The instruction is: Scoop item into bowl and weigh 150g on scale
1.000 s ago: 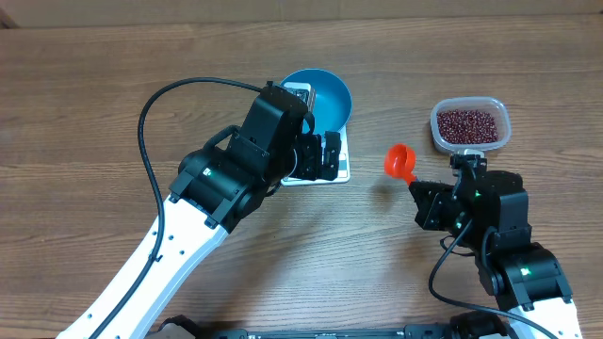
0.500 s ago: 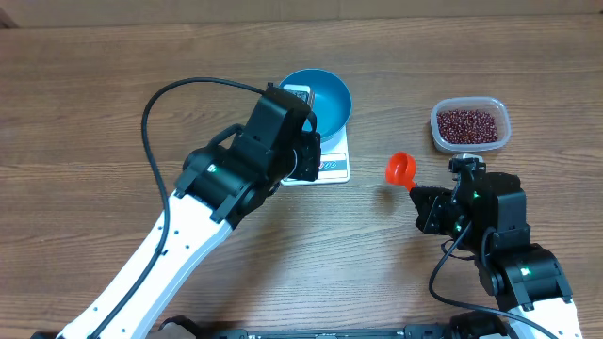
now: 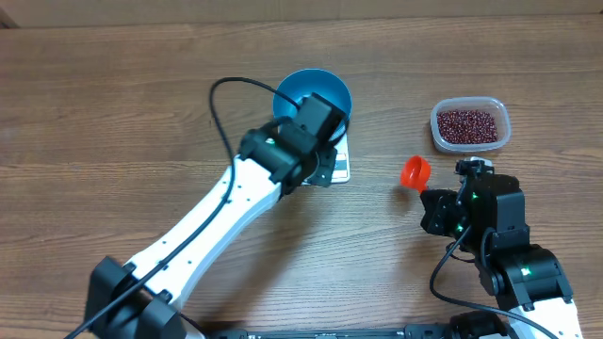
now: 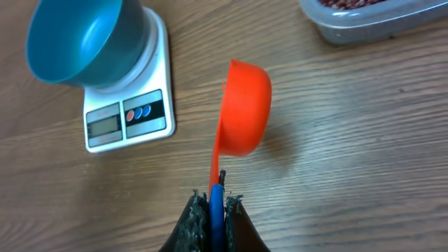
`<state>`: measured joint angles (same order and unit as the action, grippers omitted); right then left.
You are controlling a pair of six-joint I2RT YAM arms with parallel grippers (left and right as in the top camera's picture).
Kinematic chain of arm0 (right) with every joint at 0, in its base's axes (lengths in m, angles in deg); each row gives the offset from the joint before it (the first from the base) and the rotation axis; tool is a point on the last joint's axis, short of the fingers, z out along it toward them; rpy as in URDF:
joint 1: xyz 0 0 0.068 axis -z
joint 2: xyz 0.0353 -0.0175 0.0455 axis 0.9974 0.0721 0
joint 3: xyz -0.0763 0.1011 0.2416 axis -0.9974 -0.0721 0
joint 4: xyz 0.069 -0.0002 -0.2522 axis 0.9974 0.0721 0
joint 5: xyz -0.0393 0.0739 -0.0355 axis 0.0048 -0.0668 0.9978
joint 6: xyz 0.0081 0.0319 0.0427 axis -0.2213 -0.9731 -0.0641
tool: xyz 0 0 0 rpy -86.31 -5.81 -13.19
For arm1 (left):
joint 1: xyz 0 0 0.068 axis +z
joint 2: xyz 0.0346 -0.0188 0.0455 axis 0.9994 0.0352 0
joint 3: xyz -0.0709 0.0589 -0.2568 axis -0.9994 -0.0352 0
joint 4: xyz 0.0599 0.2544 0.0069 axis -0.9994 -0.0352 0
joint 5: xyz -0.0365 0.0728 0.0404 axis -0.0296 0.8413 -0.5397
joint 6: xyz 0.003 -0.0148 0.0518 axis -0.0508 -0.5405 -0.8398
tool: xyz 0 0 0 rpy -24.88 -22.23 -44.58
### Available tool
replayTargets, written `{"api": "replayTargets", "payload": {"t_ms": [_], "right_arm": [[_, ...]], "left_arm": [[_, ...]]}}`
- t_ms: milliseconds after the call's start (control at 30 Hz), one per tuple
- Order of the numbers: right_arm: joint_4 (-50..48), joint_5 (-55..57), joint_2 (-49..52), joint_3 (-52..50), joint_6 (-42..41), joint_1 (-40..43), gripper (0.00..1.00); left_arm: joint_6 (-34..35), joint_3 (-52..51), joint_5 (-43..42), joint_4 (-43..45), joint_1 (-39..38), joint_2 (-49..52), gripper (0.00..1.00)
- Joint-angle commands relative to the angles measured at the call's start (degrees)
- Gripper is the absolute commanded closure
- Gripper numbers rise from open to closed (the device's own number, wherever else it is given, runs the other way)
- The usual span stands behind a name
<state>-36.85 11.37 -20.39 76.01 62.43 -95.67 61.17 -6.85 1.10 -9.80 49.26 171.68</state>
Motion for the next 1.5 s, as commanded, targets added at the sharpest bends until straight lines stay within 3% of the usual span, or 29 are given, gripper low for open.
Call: {"api": "replayTargets", "payload": {"t_ms": [0, 167, 933, 1467], "right_arm": [[-0.3, 2.6, -0.6, 3.5, -0.3, 0.3, 0.96], [0.2, 2.5, -0.6, 4.8, -0.3, 1.2, 0.96], [2.0, 2.5, -0.6, 5.9, 1.7, 4.5, 0.96], [2.1, 2.5, -0.6, 5.9, 1.7, 4.5, 0.96]], "left_arm": [[-2.3, 0.8, 2.3, 0.6, -1.1, 2.3, 0.96], [-2.3, 0.8, 5.9, 2.0, -1.5, 5.6, 0.96], [-7.9, 0.8, 7.1, 11.4, -1.7, 18.7, 0.96], [-7.9, 0.8, 10.4, 15.6, -1.7, 20.7, 0.96]]}}
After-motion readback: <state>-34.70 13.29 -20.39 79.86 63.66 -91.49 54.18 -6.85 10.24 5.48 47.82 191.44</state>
